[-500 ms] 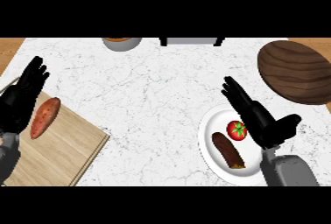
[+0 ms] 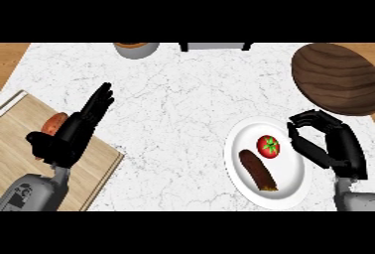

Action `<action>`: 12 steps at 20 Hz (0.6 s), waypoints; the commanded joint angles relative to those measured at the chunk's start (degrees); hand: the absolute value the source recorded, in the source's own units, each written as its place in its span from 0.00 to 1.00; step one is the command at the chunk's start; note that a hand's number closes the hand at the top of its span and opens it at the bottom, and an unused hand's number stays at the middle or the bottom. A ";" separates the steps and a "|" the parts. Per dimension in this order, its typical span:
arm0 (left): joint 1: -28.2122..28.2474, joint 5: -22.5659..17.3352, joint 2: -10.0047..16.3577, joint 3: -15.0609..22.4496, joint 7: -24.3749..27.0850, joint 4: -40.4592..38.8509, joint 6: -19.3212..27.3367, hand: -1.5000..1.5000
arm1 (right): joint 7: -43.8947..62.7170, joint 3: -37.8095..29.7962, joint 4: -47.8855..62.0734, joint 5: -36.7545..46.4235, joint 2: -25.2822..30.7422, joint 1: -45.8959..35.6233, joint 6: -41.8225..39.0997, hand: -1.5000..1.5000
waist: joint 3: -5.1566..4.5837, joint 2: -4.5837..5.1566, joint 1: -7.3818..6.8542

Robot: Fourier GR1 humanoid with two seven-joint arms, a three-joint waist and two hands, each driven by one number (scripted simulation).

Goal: Pick the tomato from the plate and place it in the bowl

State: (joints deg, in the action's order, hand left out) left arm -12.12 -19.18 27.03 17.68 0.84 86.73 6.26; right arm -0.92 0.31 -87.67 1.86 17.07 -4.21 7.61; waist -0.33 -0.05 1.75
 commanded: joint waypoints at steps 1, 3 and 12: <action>1.12 3.94 -6.59 7.14 2.53 -0.13 0.12 0.50 | -6.39 -0.91 5.74 2.01 -6.35 1.01 6.96 0.00 | 0.38 0.25 -1.43; 0.85 4.28 -7.18 5.11 2.11 -1.03 -1.55 0.50 | -9.82 -0.23 7.77 5.39 -5.20 -0.16 6.72 0.00 | 0.34 0.11 -1.70; 1.03 3.37 -6.07 4.31 0.11 0.83 -1.80 0.50 | 14.30 9.42 6.84 23.55 12.28 -8.47 -4.16 0.00 | 0.10 0.06 -2.33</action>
State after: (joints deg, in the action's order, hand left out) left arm -11.09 -15.69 20.92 22.50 0.42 88.30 5.20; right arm 5.15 6.04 -80.89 18.97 23.97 -10.26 7.74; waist -0.15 -0.03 -0.40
